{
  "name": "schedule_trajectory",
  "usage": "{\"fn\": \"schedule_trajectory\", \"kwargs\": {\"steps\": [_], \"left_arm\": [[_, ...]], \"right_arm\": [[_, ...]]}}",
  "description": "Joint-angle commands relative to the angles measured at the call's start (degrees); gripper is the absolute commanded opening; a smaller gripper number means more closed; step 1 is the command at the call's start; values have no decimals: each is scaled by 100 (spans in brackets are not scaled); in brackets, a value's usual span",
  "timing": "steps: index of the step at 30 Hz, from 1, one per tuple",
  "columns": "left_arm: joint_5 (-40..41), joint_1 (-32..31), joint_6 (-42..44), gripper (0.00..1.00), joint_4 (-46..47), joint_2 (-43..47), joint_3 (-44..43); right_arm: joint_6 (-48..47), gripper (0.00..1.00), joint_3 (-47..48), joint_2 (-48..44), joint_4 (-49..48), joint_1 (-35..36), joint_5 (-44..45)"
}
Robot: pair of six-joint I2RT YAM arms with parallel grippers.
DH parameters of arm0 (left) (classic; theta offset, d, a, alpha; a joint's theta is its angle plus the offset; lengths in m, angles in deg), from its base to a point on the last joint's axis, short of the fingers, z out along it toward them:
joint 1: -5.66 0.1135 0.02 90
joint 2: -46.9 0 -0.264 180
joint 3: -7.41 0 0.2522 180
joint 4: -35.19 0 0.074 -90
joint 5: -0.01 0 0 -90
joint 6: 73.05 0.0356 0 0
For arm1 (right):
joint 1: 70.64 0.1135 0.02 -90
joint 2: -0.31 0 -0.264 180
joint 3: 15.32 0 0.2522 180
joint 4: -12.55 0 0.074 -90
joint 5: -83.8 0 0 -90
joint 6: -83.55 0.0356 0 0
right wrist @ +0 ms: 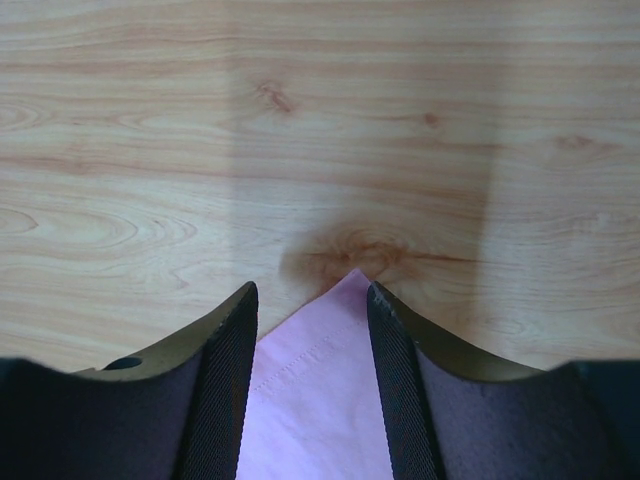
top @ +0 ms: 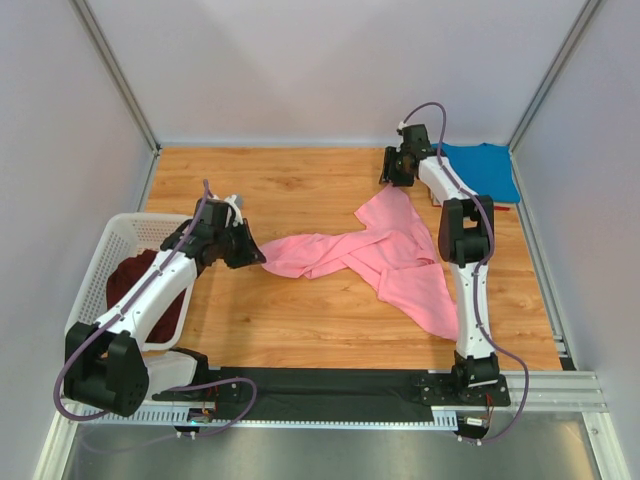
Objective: Fold and stack the t-shirts
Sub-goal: Flatten the tshirt out
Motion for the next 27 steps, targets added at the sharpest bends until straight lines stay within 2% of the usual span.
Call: {"fn": "schedule_trajectory", "kwargs": {"steps": [1, 7, 20, 24, 25, 27], "left_arm": [[-157, -16, -124, 0, 211, 57, -164], [-166, -16, -116, 0, 238, 101, -137], [194, -16, 8, 0, -79, 92, -339], [124, -16, -71, 0, 9, 4, -322], [107, -16, -89, 0, 26, -22, -313], [45, -16, -142, 0, 88, -31, -322]], "right_arm": [[-55, 49, 271, 141, 349, -36, -122], [32, 49, 412, 220, 524, -45, 97], [-11, 31, 219, 80, 736, -27, 168], [-152, 12, -10, -105, 639, -27, 54], [-178, 3, -53, -149, 630, -19, 71], [-240, 0, -80, -368, 656, -27, 150]]}}
